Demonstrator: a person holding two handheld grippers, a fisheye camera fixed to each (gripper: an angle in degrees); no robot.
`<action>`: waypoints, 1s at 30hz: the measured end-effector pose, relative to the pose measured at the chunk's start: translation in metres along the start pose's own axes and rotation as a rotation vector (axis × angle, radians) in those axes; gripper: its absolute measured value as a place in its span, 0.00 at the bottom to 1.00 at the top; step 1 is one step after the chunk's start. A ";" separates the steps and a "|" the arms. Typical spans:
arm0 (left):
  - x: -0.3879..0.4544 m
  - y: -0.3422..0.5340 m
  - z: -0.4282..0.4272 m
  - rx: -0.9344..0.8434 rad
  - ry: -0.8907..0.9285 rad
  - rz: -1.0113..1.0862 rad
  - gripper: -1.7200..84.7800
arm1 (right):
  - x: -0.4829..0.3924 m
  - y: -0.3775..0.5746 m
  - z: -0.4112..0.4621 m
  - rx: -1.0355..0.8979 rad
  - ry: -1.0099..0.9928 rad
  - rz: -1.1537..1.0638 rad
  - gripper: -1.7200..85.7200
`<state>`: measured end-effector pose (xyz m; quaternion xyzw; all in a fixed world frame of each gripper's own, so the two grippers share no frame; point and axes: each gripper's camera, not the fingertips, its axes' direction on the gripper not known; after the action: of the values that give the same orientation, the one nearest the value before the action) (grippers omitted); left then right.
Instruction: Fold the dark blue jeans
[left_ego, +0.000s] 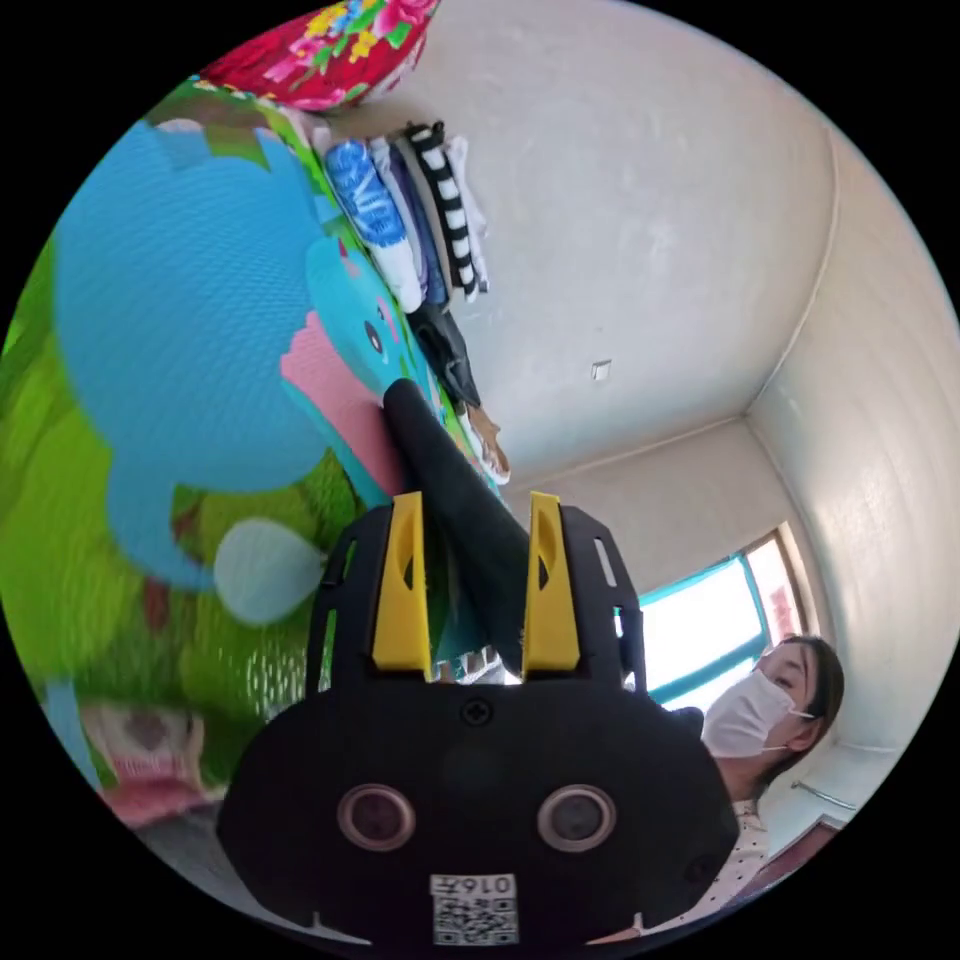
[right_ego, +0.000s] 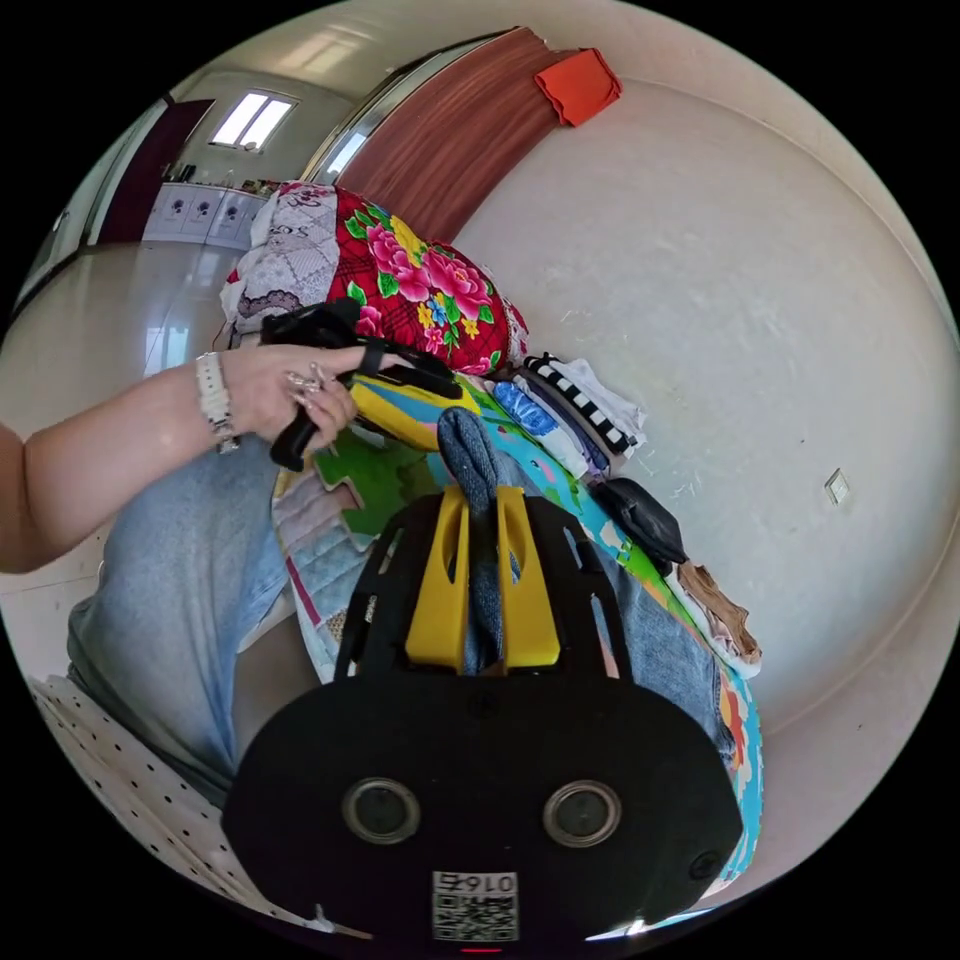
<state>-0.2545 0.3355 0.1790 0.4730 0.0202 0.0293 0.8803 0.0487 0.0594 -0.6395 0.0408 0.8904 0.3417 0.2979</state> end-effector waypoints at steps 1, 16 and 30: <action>-0.001 -0.022 0.015 -0.053 -0.015 -0.018 0.16 | 0.000 0.002 0.000 0.000 -0.001 -0.001 0.07; 0.058 -0.115 0.021 -0.119 0.010 -0.009 0.04 | 0.045 0.085 0.029 0.114 -0.210 0.110 0.06; 0.252 -0.168 0.072 0.012 -0.092 0.018 0.08 | 0.202 0.210 0.090 0.468 -0.663 0.724 0.06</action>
<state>0.0066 0.2007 0.0771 0.4791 -0.0243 0.0156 0.8773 -0.0939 0.3277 -0.6613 0.5158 0.7301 0.1837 0.4089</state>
